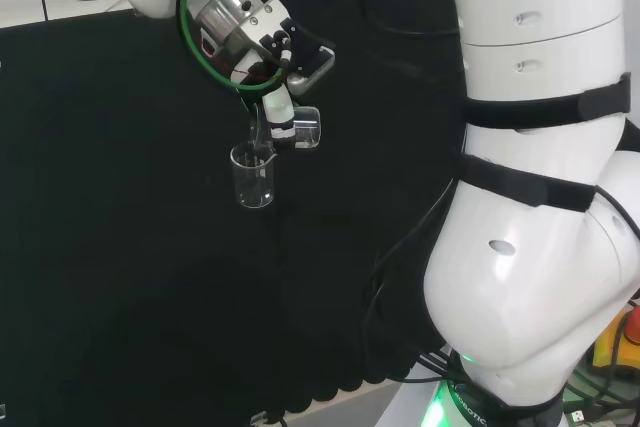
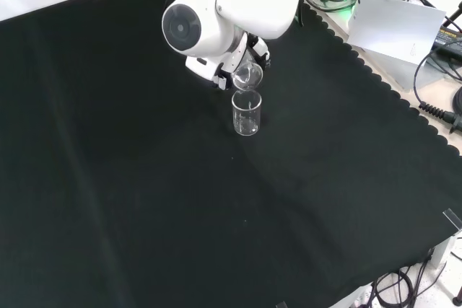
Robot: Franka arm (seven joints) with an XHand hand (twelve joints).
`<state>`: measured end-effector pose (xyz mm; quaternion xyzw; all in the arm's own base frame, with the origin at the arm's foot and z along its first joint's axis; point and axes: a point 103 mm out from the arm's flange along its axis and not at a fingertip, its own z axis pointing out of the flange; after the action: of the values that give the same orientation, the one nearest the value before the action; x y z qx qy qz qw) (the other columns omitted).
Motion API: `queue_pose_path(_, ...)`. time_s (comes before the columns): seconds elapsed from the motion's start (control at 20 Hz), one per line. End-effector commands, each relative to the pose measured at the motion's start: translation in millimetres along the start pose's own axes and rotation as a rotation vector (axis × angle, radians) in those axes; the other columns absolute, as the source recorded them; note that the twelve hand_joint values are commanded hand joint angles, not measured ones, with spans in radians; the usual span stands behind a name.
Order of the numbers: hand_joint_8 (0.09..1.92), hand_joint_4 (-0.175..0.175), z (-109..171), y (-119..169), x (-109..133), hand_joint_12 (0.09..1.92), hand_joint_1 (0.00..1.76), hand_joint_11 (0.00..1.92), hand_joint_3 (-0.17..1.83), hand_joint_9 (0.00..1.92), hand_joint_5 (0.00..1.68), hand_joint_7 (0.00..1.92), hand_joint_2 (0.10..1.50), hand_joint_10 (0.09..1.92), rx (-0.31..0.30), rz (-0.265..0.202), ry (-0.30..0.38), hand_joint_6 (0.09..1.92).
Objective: Pour the water from the handheld beaker into the one on the table.
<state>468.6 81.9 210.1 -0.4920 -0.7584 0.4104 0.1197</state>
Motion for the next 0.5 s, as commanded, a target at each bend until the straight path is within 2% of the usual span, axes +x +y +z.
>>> queue_pose_path(0.05,0.96,-0.175,-1.9,-1.1,1.9,0.83,1.30,1.18,0.91,1.53,1.15,1.21,0.57,0.84,0.008,0.009,-0.019,0.98)
queue_pose_path(0.5,0.96,-0.175,-5.9,-0.2,8.7,0.83,1.30,1.19,0.92,1.53,1.15,1.21,0.57,0.84,0.034,0.037,-0.040,0.98)
